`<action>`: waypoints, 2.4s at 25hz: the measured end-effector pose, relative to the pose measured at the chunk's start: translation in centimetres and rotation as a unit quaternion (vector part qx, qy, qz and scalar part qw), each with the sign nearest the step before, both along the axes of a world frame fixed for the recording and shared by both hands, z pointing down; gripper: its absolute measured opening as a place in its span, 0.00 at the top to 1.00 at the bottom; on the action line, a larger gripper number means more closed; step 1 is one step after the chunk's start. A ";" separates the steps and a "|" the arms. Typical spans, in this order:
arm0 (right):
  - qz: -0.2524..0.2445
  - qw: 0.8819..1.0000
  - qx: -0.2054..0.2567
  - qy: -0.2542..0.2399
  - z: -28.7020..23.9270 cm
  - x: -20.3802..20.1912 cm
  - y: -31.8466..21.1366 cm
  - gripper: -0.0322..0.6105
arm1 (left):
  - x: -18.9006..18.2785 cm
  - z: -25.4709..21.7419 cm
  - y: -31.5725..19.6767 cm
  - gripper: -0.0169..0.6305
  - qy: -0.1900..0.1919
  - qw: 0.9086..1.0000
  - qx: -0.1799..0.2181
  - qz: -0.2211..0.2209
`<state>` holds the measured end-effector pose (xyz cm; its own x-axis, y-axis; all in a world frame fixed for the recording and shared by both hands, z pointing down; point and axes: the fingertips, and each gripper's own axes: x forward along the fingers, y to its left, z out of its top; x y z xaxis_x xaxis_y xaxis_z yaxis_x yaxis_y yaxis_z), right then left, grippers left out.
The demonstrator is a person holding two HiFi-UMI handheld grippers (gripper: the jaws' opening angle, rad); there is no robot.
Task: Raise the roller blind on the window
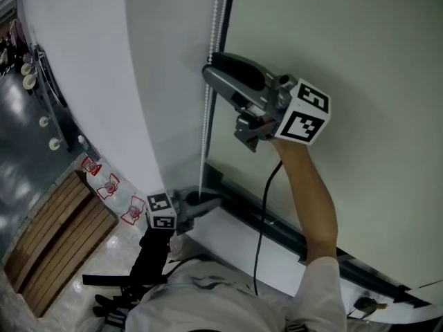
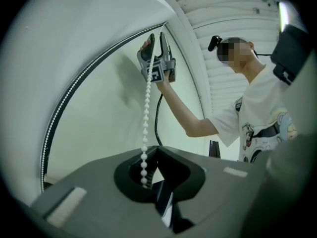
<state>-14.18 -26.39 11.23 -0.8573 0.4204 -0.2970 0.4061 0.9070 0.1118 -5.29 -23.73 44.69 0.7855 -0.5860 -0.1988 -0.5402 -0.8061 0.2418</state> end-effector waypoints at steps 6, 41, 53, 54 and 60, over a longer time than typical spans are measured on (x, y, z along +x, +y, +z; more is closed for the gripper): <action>-0.007 0.999 0.031 -0.025 -5.6 -0.6 0.4 0.76 | -0.2 -0.1 -0.1 0.98 0.001 1.000 0.001 -0.004; 0.002 1.000 -0.009 -0.010 -7.4 -1.0 0.0 0.93 | -0.2 0.6 0.1 0.98 0.009 1.000 -0.006 -0.007; 0.001 0.999 -0.013 0.037 -1.6 -1.7 0.6 0.94 | 0.4 0.5 0.2 0.98 0.009 1.000 -0.002 0.003; 0.001 0.999 -0.012 0.040 -1.2 -1.7 0.7 0.94 | 0.4 0.5 0.2 0.98 0.009 1.000 -0.002 0.004; 0.000 0.997 -0.017 0.073 2.6 -1.7 1.0 0.94 | 0.5 0.6 0.2 0.98 0.008 1.000 -0.005 0.004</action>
<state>-15.90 -25.42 13.83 -0.8921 0.4129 -0.1838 0.4165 0.9089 0.0203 -4.83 -23.57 45.26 0.7871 -0.5816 -0.2053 -0.5294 -0.8079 0.2591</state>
